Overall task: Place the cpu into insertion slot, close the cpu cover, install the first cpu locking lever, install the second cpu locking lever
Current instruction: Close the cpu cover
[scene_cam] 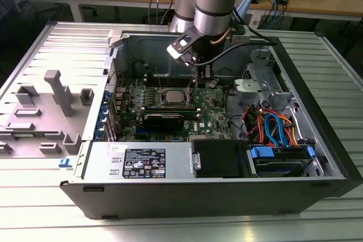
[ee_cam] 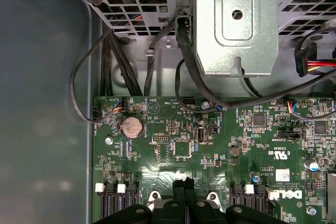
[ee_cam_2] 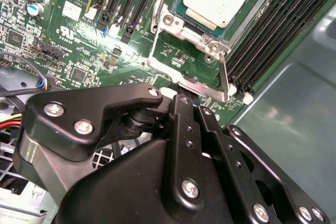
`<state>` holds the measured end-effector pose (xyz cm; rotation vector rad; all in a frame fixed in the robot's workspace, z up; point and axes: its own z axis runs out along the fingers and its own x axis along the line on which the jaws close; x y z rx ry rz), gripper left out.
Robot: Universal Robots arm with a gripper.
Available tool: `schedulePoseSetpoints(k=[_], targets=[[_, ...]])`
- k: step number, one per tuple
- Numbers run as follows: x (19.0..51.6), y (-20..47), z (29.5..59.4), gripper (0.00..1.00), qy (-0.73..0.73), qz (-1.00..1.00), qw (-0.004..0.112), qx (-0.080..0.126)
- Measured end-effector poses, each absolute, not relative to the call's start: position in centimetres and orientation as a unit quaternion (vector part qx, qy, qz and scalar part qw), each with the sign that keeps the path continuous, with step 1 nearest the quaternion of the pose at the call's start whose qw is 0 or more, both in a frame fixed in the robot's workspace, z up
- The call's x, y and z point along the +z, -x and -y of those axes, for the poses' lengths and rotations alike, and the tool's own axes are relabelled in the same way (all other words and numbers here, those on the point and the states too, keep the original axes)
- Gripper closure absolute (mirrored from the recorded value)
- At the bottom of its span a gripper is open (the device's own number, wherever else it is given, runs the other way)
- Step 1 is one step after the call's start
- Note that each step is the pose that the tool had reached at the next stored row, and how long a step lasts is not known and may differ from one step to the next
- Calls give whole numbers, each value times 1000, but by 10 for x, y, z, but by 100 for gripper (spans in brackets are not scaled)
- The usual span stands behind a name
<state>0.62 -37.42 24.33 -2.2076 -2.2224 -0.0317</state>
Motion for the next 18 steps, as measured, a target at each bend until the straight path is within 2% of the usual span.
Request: schedulePoseSetpoints(k=[18], targets=[[243, -2, 374, 89, 705, 709, 4, -10]])
